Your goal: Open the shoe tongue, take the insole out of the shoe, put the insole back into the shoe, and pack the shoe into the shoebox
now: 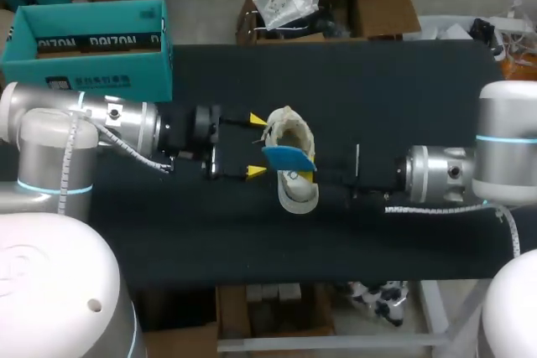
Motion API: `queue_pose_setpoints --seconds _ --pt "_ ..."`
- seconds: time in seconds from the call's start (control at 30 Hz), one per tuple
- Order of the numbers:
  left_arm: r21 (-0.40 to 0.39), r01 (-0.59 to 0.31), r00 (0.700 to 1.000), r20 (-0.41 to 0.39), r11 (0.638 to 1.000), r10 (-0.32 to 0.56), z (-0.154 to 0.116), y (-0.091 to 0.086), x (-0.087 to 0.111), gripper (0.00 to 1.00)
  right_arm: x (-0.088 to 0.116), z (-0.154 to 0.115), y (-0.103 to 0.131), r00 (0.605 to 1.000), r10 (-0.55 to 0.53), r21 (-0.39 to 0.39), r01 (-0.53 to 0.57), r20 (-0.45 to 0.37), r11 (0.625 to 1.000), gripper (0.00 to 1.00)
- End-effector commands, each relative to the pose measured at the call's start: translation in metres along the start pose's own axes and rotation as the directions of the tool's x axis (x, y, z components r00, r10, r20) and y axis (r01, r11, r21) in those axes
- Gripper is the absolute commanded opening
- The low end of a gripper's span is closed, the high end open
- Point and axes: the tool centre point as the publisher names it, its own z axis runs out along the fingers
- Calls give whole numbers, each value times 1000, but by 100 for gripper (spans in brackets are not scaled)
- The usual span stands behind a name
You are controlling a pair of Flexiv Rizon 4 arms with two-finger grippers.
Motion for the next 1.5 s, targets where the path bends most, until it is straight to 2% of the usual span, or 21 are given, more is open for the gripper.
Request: queue_pose_setpoints --seconds 0.03,0.2,0.27,0.3,0.43,0.8,0.9,0.93,0.97,1.0,1.2,1.23,1.27,1.3,1.33,1.37,1.43,1.5 --pt "9 -12 998 -69 1000 12 5 9 -9 95 1 0 7 1000 4 28 -4 -13 1000 0" --pt "26 -23 995 -92 999 25 12 12 -9 83 5 6 9 1000 3 31 -2 -11 1000 0" --pt "30 -25 994 -106 999 28 17 14 -8 75 6 8 10 1000 2 33 -2 -10 999 0" --pt "25 -32 993 -117 999 34 20 15 -7 67 7 9 11 1000 3 32 -3 -10 999 0" --pt "29 -39 988 -148 999 43 27 17 -3 65 11 12 13 1000 9 20 -9 -11 1000 0" --pt "37 -48 981 -184 998 54 33 18 0 47 10 13 15 1000 16 0 -16 -18 1000 0" --pt "40 -54 980 -191 998 60 33 17 1 37 9 12 15 999 22 -9 -23 -24 1000 0" --pt "40 -56 980 -191 998 63 33 17 2 31 9 12 15 999 23 -10 -24 -24 1000 0" --pt "42 -59 979 -195 997 67 34 17 3 18 9 12 15 999 24 -11 -24 -25 1000 0" --pt "43 -61 978 -195 997 69 34 17 3 1 9 12 15 999 24 -12 -24 -26 1000 0" --pt "43 -106 970 -214 993 113 38 18 4 0 9 11 14 1000 21 -16 -21 -20 1000 0" --pt "52 -112 967 -223 992 121 38 18 5 0 9 11 14 1000 21 -17 -21 -18 1000 6" --pt "59 -123 964 -230 991 133 38 18 5 0 9 11 13 1000 21 -20 -22 -14 1000 33" --pt "63 -138 962 -228 989 148 38 17 6 0 9 11 11 1000 24 -28 -25 -10 999 49" --pt "69 -151 958 -235 986 163 39 17 6 0 9 11 9 1000 29 -41 -29 -8 999 71" --pt "70 -169 954 -238 983 181 39 16 7 0 8 11 7 999 32 -53 -32 -7 998 75" --pt "71 -212 946 -234 975 223 40 16 10 0 7 11 2 999 42 -80 -42 -3 996 73" --pt "71 -256 937 -230 964 265 43 15 10 0 5 11 -3 998 60 -125 -60 -8 990 58"
